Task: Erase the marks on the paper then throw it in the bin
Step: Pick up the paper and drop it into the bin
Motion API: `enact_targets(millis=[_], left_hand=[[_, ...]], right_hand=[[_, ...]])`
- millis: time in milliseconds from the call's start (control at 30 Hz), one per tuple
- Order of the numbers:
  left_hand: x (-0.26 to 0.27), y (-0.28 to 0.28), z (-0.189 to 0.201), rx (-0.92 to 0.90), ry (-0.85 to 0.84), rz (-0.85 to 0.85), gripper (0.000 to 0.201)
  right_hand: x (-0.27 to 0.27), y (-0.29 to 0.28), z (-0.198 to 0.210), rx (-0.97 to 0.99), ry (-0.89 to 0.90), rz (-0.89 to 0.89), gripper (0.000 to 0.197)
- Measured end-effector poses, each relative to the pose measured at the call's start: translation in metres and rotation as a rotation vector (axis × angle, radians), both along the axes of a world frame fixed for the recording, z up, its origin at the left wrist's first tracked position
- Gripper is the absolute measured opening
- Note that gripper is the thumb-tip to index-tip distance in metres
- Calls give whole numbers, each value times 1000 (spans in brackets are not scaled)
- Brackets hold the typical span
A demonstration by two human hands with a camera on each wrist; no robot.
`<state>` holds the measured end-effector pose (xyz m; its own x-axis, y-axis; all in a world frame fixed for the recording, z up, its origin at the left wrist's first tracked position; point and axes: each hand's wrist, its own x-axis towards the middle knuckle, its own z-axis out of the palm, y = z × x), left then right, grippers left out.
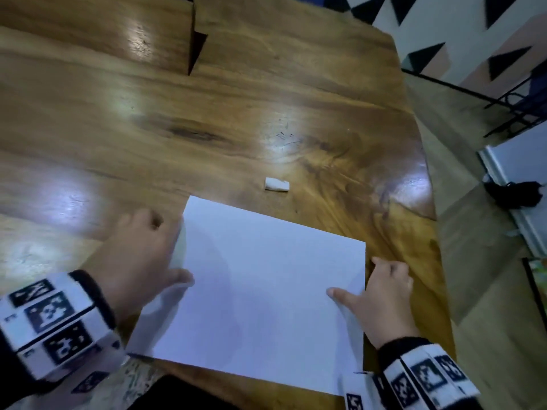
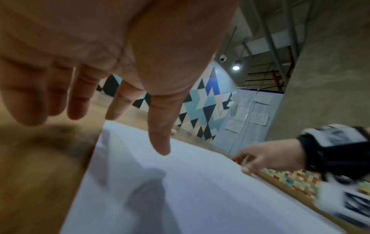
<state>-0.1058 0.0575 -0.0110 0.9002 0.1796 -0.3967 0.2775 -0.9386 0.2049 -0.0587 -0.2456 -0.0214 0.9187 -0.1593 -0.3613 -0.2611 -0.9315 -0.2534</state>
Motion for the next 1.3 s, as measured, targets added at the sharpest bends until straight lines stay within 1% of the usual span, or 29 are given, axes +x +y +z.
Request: enact_targets(millis=[67,133,233,367,400,433,500,533,567,700,800,900,1000,1067,1167,1300], left_hand=[[-21,-3,-11,44,59,-1,91],[-34,-7,-19,66,34,2,97],[-42,-13,-19,39,-31,47,94],[-46,-10,-22,22,-43,59,95],[-48,-9,-24,12,-42,68,95],[-49,-9,-24,3,-34,81,95],[-53,-9,-24,-10,-31,102,94],[-54,-9,-24,-17,-39,112,94],[-55,-10,-23,-27,-47,128,94],[-58,-13,-21,-35,-82,173,93],[-60,-14,-22,-35,-88,189,92],[-63,-14,-22,-42,-85,224,91],[-67,-13,-22,-32,-78,237,91],[-72,-14,-21,-33,-75,281,90],[-81,-12,-17,-46,-67,386,83],[-106,1,-12,-153,-165,608,54]], right_hand=[[4,5,-1,33,16,-33,90],[6,9,-1,59,25,-47,83],[7,15,-2,91,32,-48,78],[11,17,-5,177,21,-56,63],[12,16,-5,214,22,-61,62],[14,16,-5,252,35,-68,66],[16,15,-1,305,75,-76,80],[18,14,0,317,88,-72,81],[19,14,1,322,93,-58,77],[23,15,0,312,110,14,43],[23,16,-3,339,105,72,28],[24,16,2,432,103,109,24],[25,16,8,513,168,129,26],[28,17,8,545,196,150,27],[32,22,9,583,228,184,27],[34,31,12,660,298,226,27]])
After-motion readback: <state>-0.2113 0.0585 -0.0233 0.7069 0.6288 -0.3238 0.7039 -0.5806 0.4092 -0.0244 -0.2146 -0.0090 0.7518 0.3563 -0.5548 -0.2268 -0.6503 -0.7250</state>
